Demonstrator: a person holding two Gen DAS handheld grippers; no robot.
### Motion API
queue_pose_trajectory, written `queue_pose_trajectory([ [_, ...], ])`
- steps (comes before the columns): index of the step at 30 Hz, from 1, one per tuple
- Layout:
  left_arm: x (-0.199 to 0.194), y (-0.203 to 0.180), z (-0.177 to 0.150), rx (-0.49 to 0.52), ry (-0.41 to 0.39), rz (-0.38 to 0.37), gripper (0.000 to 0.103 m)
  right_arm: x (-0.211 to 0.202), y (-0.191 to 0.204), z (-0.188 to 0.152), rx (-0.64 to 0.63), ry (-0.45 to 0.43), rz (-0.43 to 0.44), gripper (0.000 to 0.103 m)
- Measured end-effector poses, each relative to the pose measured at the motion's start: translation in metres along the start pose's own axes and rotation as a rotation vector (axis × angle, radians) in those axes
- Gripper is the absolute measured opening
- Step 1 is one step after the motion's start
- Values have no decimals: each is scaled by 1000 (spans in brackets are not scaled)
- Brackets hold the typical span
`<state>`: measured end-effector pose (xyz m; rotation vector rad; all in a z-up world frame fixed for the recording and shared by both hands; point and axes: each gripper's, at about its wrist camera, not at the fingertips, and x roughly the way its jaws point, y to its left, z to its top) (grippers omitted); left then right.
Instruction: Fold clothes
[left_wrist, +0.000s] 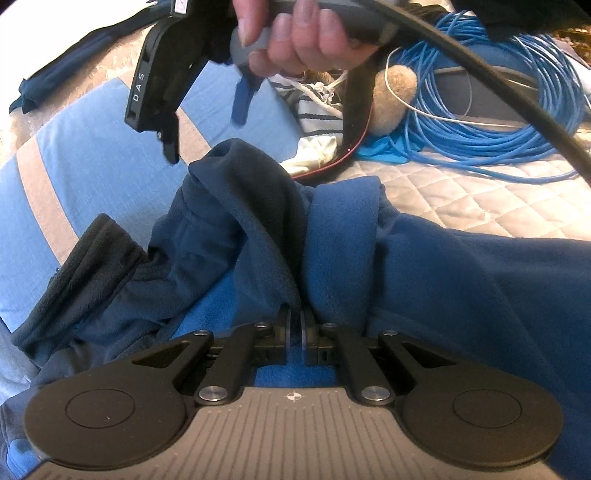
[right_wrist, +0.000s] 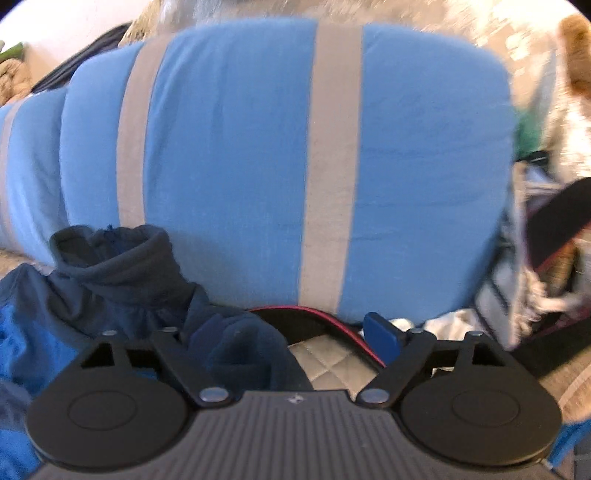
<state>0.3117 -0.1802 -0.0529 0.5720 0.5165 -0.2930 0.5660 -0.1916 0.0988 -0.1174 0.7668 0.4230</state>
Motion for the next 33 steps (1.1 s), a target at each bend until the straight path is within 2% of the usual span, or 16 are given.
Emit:
queue_pose_trajectory([
  [3,0,2,0,-10,-2,-8,4,18,-15,9,38,64,149,88],
  [8,0,5,0,-20,-4,-18,4,48,-24,9,43,136,308,87],
  [9,0,6,0,-24,-4,-20,4,52,-23,8,33,146,329,81],
  [10,-1,7,0,-27,-3,-21,4,55,-21,7,16,152,337,69],
  [11,-1,8,0,-31,-3,-22,4,56,-19,7,1,151,315,44],
  [12,-1,8,0,-35,-1,-22,4,57,-17,6,-14,151,294,14],
  [13,-1,9,1,-38,1,-20,4,58,-15,6,-28,145,268,10],
  [18,2,14,1,-66,13,-9,4,46,-16,3,-41,-9,108,8],
  [21,3,18,0,-76,25,-5,4,48,-19,-2,11,-36,78,8],
  [26,3,31,-2,-123,46,-4,4,65,-38,-8,223,-10,92,12],
  [27,3,32,-2,-126,46,-8,4,68,-43,-9,268,0,100,31],
  [29,2,31,-2,-121,47,-12,4,61,-43,-8,285,-44,81,46],
  [30,2,29,-2,-118,48,-13,4,56,-41,-7,269,-78,64,58],
  [31,3,28,-2,-114,48,-12,4,48,-36,-5,220,-115,44,64],
  [33,4,26,-2,-109,48,-8,4,32,-19,0,80,-182,24,67],
])
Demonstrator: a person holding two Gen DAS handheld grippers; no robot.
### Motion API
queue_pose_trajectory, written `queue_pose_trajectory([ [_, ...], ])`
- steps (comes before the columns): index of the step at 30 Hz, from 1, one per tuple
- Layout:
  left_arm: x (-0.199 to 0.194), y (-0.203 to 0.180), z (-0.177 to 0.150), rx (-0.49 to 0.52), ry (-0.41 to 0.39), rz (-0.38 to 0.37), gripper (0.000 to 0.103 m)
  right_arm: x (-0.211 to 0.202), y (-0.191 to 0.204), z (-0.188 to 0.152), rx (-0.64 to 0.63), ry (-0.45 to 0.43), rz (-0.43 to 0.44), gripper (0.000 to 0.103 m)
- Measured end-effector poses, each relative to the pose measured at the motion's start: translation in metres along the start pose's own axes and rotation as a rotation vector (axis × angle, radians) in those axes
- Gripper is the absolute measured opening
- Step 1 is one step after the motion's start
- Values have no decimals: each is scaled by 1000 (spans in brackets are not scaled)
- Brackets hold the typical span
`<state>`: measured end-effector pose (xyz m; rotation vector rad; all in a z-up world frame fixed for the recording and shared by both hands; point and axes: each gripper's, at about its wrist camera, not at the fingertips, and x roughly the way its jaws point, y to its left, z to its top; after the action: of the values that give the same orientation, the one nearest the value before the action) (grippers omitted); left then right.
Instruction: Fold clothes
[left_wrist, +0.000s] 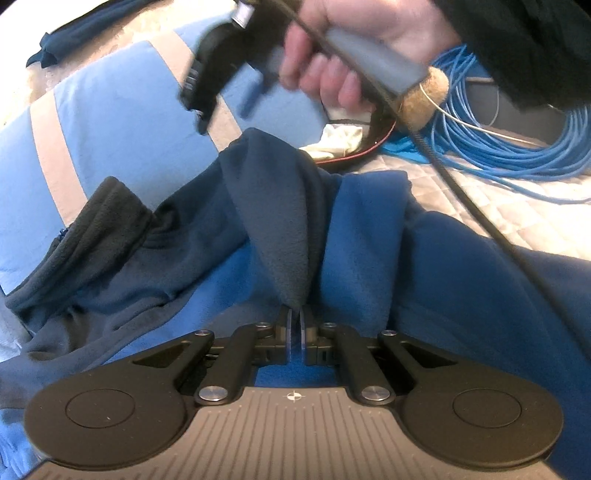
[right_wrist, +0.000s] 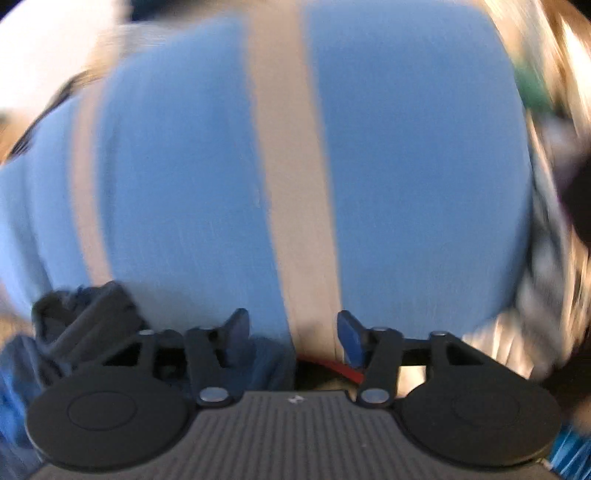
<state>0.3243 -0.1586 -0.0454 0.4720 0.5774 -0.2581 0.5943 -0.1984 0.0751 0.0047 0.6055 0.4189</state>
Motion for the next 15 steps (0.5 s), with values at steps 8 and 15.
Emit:
queue_pose_trajectory([
  [8,2,-3,1,14,-2,18,4,-4,101,-22,-760,98,-6,66],
  [15,3,-11,-4,52,-10,35,4,41,125,-46,-993,368,-100,52],
])
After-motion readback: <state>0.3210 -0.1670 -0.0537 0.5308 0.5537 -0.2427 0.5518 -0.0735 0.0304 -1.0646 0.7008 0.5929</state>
